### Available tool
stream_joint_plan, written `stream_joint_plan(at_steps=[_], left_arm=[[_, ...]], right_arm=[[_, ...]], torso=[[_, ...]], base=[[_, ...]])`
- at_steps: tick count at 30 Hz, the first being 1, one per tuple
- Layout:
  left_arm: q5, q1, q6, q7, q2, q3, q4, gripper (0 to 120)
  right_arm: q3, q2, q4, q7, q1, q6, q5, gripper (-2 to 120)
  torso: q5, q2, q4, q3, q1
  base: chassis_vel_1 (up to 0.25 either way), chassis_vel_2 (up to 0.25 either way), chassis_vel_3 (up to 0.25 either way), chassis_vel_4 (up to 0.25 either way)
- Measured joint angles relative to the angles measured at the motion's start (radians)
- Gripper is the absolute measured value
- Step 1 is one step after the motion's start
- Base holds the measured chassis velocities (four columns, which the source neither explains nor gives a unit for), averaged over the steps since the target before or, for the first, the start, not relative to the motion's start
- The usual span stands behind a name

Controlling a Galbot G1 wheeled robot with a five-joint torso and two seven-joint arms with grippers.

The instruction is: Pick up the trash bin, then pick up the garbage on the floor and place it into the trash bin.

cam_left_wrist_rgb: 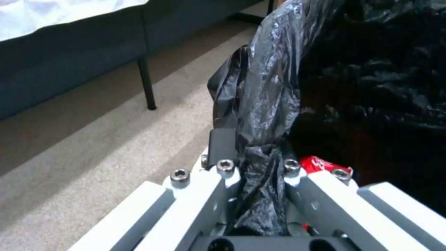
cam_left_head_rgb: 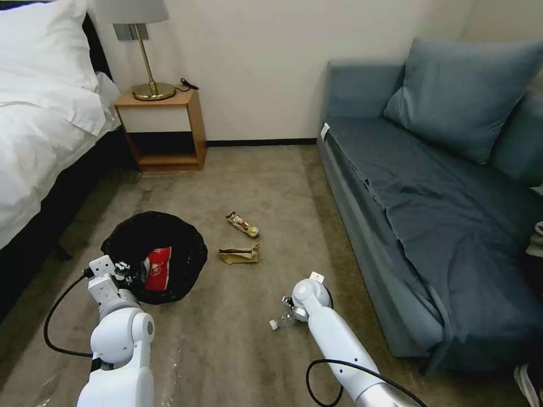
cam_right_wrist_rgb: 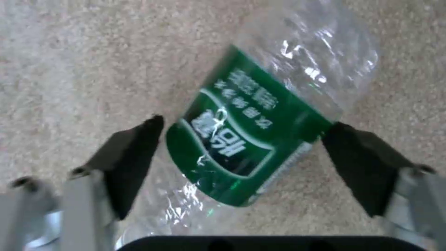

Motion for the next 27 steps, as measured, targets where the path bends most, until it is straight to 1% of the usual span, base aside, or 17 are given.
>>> stream_joint_plan(at_steps=[1,2,5,6,7,8,10,11,13,14,16,17,18,19,20,25,27], left_arm=[[0.000,0.000,0.000,0.000,0.000,0.000,0.000,2],[0.000,0.000,0.000,0.000,0.000,0.000,0.000,2],[0.001,0.000,-0.001,0.000,0.000,0.000,-0.001,2],[0.001,0.000,-0.001,0.000,0.000,0.000,-0.001,2],[0.001,0.000,-0.001,-0.001,0.001,0.000,-0.001,2],[0.001,0.000,-0.001,-0.001,0.001,0.000,-0.001,2],[0.000,0.000,-0.002,-0.001,0.002,-0.001,-0.001,2],[0.000,0.000,-0.002,-0.001,0.002,-0.001,-0.001,2],[0.000,0.000,-0.003,-0.001,0.003,-0.003,-0.001,2],[0.000,0.000,-0.003,-0.001,0.003,-0.003,-0.001,2],[-0.001,0.000,-0.003,-0.001,0.003,-0.003,0.001,2],[-0.001,0.000,-0.003,-0.001,0.003,-0.003,0.001,2],[-0.002,0.000,-0.004,-0.001,0.003,-0.003,0.002,2],[-0.002,0.000,-0.004,-0.001,0.003,-0.003,0.002,2],[-0.002,0.001,-0.004,-0.001,0.003,-0.002,0.002,2],[-0.002,0.002,-0.004,0.001,0.002,0.001,0.003,2],[-0.002,0.002,-0.007,0.002,0.002,0.001,0.006,2]], right_arm=[[0.001,0.002,0.000,-0.005,-0.005,0.002,-0.007,77],[0.001,0.002,0.000,-0.005,-0.005,0.002,-0.007,77],[0.003,0.012,0.000,-0.015,-0.013,0.005,-0.023,61],[0.003,0.012,0.000,-0.015,-0.013,0.005,-0.023,61],[0.001,0.013,0.000,-0.016,-0.014,0.006,-0.027,56],[0.001,0.013,0.000,-0.016,-0.014,0.006,-0.027,56],[-0.005,0.013,0.002,-0.018,-0.014,0.009,-0.032,43],[-0.005,0.013,0.002,-0.018,-0.014,0.009,-0.032,43],[-0.012,0.011,0.007,-0.019,-0.017,0.012,-0.037,33],[-0.012,0.011,0.007,-0.019,-0.017,0.012,-0.037,33],[-0.017,0.007,0.013,-0.021,-0.021,0.015,-0.040,25],[-0.017,0.007,0.013,-0.021,-0.021,0.015,-0.040,25],[-0.022,0.005,0.018,-0.021,-0.024,0.016,-0.041,21],[-0.022,0.005,0.018,-0.021,-0.024,0.016,-0.041,21],[-0.025,0.002,0.023,-0.021,-0.026,0.017,-0.041,18],[-0.043,-0.017,0.060,-0.021,-0.033,0.021,-0.041,17],[-0.078,-0.047,0.127,-0.020,-0.031,0.024,-0.028,17]], torso=[[0.0001,0.000,-0.0001,0.000,0.000],[0.0001,0.000,-0.0001,0.000,0.000],[0.0001,0.000,0.0000,0.000,0.000],[0.0001,0.000,0.0000,0.000,0.000],[0.0000,0.000,0.0000,0.000,0.000],[0.0000,0.000,0.0000,0.000,0.000],[0.0000,0.000,-0.0001,0.000,0.000],[0.0000,0.000,-0.0001,0.000,0.000],[0.0001,0.000,0.0000,0.000,0.000],[0.0001,0.000,0.0000,0.000,0.000],[0.0000,0.000,-0.0001,0.000,0.000],[0.0000,0.000,-0.0001,0.000,0.000],[0.0001,0.000,0.0000,0.000,0.000],[0.0001,0.000,0.0000,0.000,0.000],[0.0001,0.000,0.0000,0.000,0.000],[0.0001,0.000,-0.0001,0.000,0.000],[0.0001,0.000,-0.0001,0.000,0.000]], base=[[0.000,0.000,0.000,0.000],[0.000,0.000,0.000,0.000],[0.000,0.000,0.000,0.000],[0.000,0.000,0.000,0.000],[0.000,0.000,0.000,0.000],[0.000,0.000,0.000,0.000],[0.000,0.000,0.000,0.000],[0.000,0.000,0.000,0.000],[0.000,0.000,0.000,0.000],[0.000,0.000,0.000,0.000],[0.000,0.000,0.000,0.000],[0.000,0.000,0.000,0.000],[0.000,0.000,0.000,0.000],[0.000,0.000,0.000,0.000],[0.000,0.000,0.000,0.000],[0.000,0.000,0.000,0.000],[0.000,0.000,0.000,0.000]])
